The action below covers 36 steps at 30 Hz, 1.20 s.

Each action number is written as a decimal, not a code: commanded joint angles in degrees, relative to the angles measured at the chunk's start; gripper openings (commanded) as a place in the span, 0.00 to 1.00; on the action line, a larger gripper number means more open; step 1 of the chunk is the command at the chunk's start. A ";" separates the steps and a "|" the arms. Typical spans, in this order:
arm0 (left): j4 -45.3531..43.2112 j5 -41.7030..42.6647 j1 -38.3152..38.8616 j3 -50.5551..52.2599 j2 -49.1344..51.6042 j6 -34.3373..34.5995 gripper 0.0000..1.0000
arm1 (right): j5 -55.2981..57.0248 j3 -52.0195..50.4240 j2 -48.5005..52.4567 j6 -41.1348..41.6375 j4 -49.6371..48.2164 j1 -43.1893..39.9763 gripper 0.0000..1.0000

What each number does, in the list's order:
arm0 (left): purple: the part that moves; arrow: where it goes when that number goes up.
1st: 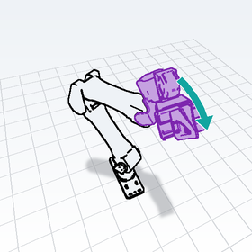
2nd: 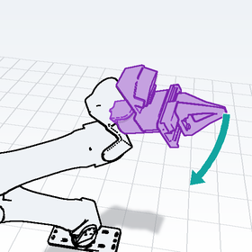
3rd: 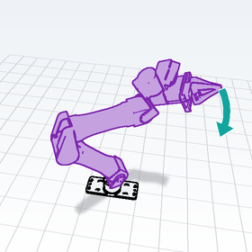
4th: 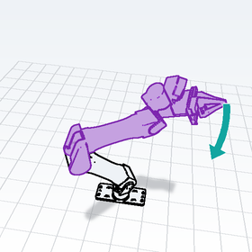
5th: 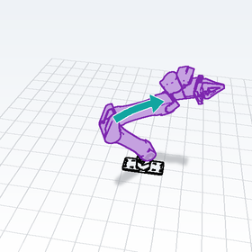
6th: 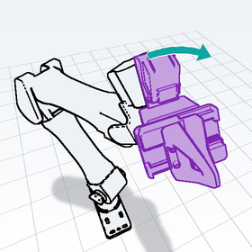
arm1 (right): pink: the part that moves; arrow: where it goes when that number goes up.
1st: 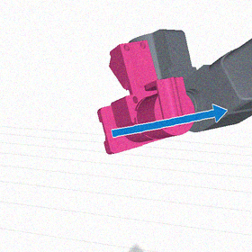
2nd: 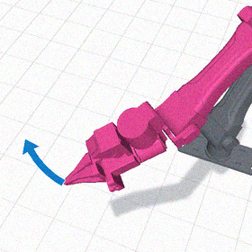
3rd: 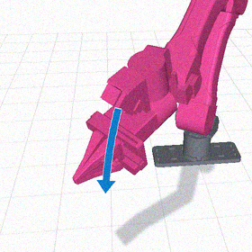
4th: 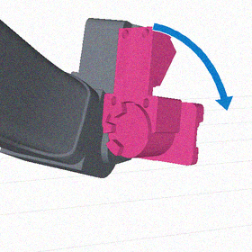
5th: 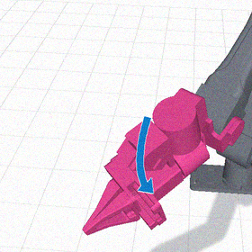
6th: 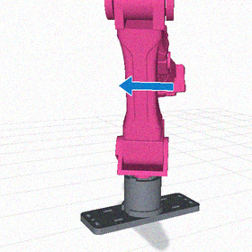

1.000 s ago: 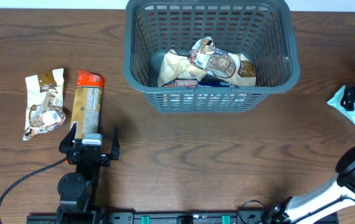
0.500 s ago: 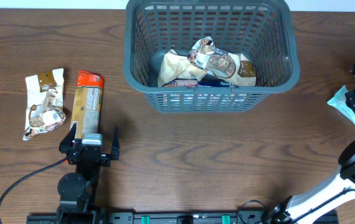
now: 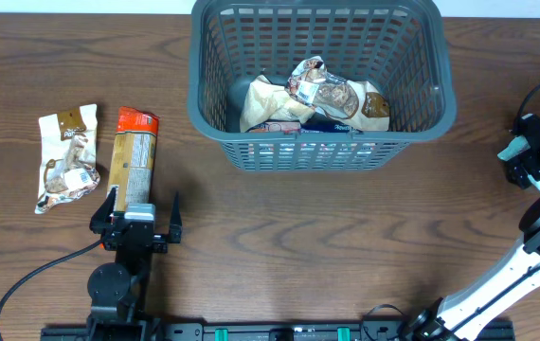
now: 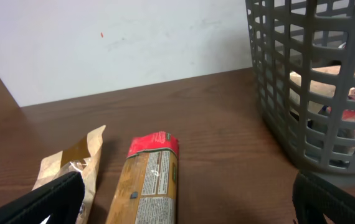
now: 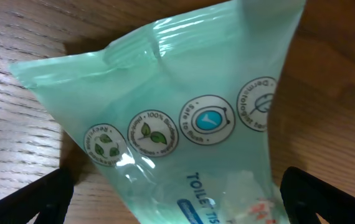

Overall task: Pack container
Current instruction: 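Move the right gripper to the mint-green toilet tissue pack and grasp, then lift the mint-green pack and carry it over the basket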

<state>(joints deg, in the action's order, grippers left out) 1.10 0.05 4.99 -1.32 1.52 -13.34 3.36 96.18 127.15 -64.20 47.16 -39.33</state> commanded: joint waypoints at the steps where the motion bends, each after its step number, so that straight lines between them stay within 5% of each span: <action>1: 0.11 0.37 0.22 1.07 0.22 0.57 0.99 | -1.09 0.50 2.40 1.49 0.24 -0.61 0.99; 6: -0.09 0.37 0.24 1.07 0.22 0.57 0.99 | -5.46 0.50 3.21 4.42 1.62 -0.61 0.86; 9: -0.76 0.37 0.24 1.07 0.22 0.57 0.99 | -7.82 0.50 3.21 4.92 2.69 -0.61 0.51; 10: -1.01 0.37 0.22 1.07 0.22 0.57 0.99 | -7.93 0.50 3.21 6.10 2.71 -0.61 0.46; 17: -2.05 0.39 0.24 1.07 0.22 0.57 0.99 | -8.46 0.50 3.21 9.79 2.99 -0.44 0.46; 21: -2.08 0.39 0.24 1.07 0.22 0.57 0.99 | -11.65 0.50 3.21 12.17 2.93 -0.24 0.28; 36: -1.99 0.39 0.24 1.07 0.22 0.57 0.99 | -17.35 0.59 -2.54 22.91 -1.03 5.46 0.26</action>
<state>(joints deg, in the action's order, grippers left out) -0.47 0.05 4.99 -1.08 1.52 -13.34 -11.62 96.71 128.31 -44.84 46.70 -36.14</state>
